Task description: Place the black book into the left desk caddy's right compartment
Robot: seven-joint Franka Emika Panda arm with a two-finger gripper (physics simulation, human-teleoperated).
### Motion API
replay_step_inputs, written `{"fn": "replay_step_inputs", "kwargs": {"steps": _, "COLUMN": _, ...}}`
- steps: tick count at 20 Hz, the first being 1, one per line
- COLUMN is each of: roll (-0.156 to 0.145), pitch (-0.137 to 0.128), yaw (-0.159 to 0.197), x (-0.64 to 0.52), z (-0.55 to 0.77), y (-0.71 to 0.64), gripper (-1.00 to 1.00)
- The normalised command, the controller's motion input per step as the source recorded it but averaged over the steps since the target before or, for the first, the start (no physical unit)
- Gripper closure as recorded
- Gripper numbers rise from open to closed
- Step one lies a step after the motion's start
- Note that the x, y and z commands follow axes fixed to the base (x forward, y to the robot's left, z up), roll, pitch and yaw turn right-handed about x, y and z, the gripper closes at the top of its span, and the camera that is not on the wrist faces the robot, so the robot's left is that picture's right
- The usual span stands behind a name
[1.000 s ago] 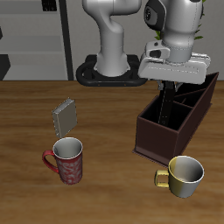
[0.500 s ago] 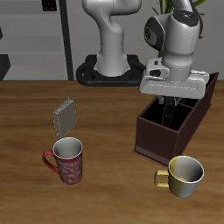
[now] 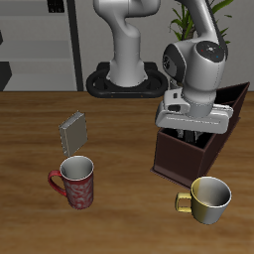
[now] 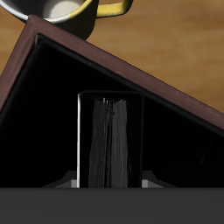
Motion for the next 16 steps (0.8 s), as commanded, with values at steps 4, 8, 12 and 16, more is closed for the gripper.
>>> {"fn": "replay_step_inputs", "kwargs": {"steps": 4, "roll": -0.004, "pitch": -0.014, "yaw": -0.007, "x": 0.11, "z": 0.00, "y": 0.03, "gripper": -1.00}}
{"fn": "replay_step_inputs", "kwargs": {"steps": 8, "roll": -0.016, "pitch": -0.034, "yaw": 0.015, "x": -0.28, "z": 0.33, "y": -0.05, "gripper": -1.00}}
{"fn": "replay_step_inputs", "kwargs": {"steps": 12, "roll": 0.009, "pitch": -0.038, "yaw": 0.005, "x": -0.10, "z": 0.24, "y": 0.01, "gripper": -1.00}}
{"fn": "replay_step_inputs", "kwargs": {"steps": 16, "roll": 0.013, "pitch": -0.046, "yaw": 0.026, "x": -0.15, "z": 0.28, "y": 0.02, "gripper": -1.00}}
